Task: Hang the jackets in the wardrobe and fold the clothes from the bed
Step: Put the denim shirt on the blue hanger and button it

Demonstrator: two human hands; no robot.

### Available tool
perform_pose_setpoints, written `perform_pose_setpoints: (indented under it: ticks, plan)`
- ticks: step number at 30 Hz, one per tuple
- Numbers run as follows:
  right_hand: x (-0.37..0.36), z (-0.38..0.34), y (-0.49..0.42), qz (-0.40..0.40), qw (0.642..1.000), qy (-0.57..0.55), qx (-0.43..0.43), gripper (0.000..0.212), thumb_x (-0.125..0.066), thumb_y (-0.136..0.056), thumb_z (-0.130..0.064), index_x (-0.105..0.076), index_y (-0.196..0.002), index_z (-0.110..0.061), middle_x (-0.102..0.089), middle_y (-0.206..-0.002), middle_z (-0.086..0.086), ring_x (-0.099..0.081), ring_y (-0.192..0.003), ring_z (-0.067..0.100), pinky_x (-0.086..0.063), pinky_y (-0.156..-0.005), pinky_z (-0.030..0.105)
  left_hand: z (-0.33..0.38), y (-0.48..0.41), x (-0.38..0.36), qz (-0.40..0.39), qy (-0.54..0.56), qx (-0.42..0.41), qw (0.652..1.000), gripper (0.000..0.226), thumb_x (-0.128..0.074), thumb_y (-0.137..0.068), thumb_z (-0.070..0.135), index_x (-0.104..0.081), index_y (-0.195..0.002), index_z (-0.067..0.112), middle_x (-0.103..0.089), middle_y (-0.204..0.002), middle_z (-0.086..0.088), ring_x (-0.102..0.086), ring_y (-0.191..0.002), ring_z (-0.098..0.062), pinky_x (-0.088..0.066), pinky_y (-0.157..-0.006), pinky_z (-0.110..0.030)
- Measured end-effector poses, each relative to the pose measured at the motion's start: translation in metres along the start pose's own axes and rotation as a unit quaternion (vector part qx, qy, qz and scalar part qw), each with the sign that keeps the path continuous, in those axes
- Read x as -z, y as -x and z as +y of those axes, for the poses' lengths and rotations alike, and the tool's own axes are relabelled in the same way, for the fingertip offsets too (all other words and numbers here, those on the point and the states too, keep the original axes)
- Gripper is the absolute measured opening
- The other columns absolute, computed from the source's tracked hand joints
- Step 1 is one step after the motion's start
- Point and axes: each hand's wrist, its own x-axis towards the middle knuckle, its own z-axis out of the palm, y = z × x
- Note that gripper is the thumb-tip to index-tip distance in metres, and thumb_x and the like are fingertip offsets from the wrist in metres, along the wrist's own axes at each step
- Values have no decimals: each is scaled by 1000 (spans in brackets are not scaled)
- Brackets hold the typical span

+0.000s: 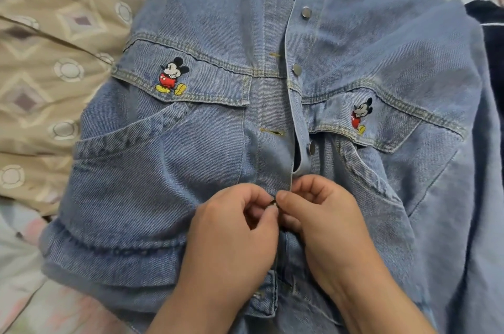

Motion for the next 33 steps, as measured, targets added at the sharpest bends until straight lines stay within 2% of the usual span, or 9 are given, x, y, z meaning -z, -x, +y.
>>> perform_pose_setpoints:
  ticks: [5, 8, 9, 15, 20, 24, 27, 30, 33]
  plan:
    - [0, -1, 0, -16, 998, -56, -6, 38, -66, -79, 13, -64, -58, -18, -58, -58, 6, -54, -59, 22, -47, -55, 29, 1, -1, -2, 31, 65, 48, 996, 25, -75, -73, 21, -62, -86, 38, -66, -68, 17, -59, -57, -1, -44, -55, -10]
    - [-2, 1, 0, -7, 999, -52, 4, 36, -69, -77, 12, -65, -59, -19, -56, -60, 7, -50, -56, 16, -42, -55, 28, 4, -3, 0, 19, 145, 133, 980, 13, -67, -69, 25, -67, -78, 33, -66, -60, 6, -64, -55, -13, -58, -59, -35]
    - [-3, 2, 0, -7, 999, -49, 10, 34, -69, -76, 12, -65, -60, -19, -56, -60, 6, -49, -55, 14, -41, -53, 27, 5, -5, 1, 10, 183, 164, 969, 10, -67, -73, 19, -68, -73, 30, -65, -57, 3, -64, -53, -16, -57, -55, -36]
    - [-5, 4, 0, -24, 997, -65, 24, 36, -75, -74, 8, -70, -63, -25, -60, -60, -2, -51, -56, 8, -44, -54, 19, 8, -11, 7, -29, 286, 235, 928, 36, -56, -76, -9, -65, -56, 19, -57, -51, -3, -58, -44, -12, -50, -45, -25]
    - [-7, 3, 0, -35, 995, -90, 21, 19, -73, -61, -8, -70, -63, -27, -60, -61, -4, -52, -58, 7, -45, -56, 19, 11, -14, 10, -51, 342, 260, 902, 39, -52, -78, -5, -62, -50, 20, -52, -49, -2, -51, -41, -11, -48, -42, -23]
    - [-7, 2, 0, -38, 995, -96, 14, 29, -77, -65, 2, -69, -63, -26, -60, -61, -2, -52, -57, 8, -46, -55, 20, 9, -16, 12, -72, 349, 271, 894, 35, -59, -74, -5, -62, -50, 20, -52, -50, -2, -51, -41, -10, -49, -43, -23]
    - [-8, 2, 0, -21, 993, -113, 10, 35, -74, -67, 9, -69, -61, -24, -59, -60, 0, -52, -56, 9, -45, -53, 19, 10, -15, 10, -61, 333, 257, 905, 15, -61, -57, 7, -62, -53, 22, -52, -48, -1, -51, -40, -11, -49, -43, -24]
    - [-8, 0, 0, -12, 992, -127, 2, 29, -72, -65, 7, -69, -61, -21, -61, -62, 4, -54, -57, 12, -48, -54, 21, 6, -11, 8, -10, 221, 152, 963, 11, -69, -62, 12, -65, -63, 22, -60, -51, 1, -58, -45, -16, -54, -47, -28]
    - [-9, 0, 0, 14, 995, -101, 6, 35, -70, -73, 12, -70, -62, -21, -64, -66, 9, -57, -64, 20, -50, -62, 29, 5, -10, 10, 20, 95, 47, 994, 19, -73, -73, 10, -70, -69, 28, -67, -61, 13, -61, -51, -3, -47, -52, -12]
